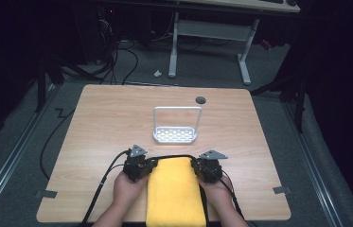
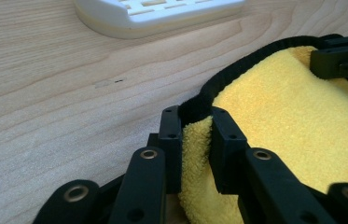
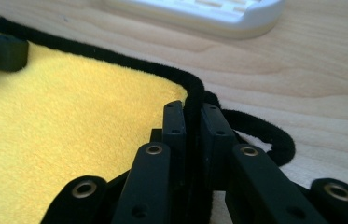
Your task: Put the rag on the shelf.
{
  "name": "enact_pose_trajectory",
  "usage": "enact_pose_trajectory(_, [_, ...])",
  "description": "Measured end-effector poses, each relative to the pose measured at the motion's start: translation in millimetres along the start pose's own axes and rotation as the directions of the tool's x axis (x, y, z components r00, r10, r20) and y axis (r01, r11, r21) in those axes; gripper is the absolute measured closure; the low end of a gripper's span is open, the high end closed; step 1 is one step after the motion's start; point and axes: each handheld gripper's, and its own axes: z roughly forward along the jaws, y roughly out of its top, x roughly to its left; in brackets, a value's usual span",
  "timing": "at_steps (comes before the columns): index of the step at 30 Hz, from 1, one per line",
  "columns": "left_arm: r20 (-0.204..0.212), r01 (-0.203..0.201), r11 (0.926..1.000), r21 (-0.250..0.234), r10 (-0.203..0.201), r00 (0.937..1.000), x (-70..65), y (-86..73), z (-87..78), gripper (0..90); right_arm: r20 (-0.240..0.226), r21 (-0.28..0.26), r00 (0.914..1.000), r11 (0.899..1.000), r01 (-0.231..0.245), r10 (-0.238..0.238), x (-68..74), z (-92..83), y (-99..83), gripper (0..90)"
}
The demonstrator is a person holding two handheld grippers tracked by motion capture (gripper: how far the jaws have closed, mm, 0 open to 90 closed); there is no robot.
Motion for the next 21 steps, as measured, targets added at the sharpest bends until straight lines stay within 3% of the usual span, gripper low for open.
enact_pose_trajectory(2, [-0.005,0.000,1.0000,-0.008,0.000,1.0000,-0.6,-0.3,-0.3,77.1,-0.004,-0.043,0.9999,0.999,0.011,-0.012,2.1,-5.9,0.8,82.8])
enact_pose_trajectory(7, [-0.009,-0.016,0.9997,-0.018,0.016,0.9998,-2.5,-0.7,-2.3,79.6,-0.010,-0.074,0.9999,0.997,0.013,-0.013,2.3,-9.7,0.2,82.7])
enact_pose_trajectory(11, [-0.014,0.001,0.9982,-0.059,-0.002,0.9999,-6.6,-1.5,-7.5,82.2,-0.019,-0.100,0.9996,0.995,0.021,-0.023,3.4,-13.1,0.4,82.7])
enact_pose_trajectory(21, [-0.042,-0.021,0.9832,-0.181,0.014,0.9990,-22.4,9.7,-27.6,83.5,0.001,-0.213,0.9994,0.976,0.034,-0.034,8.7,-34.7,3.7,82.7])
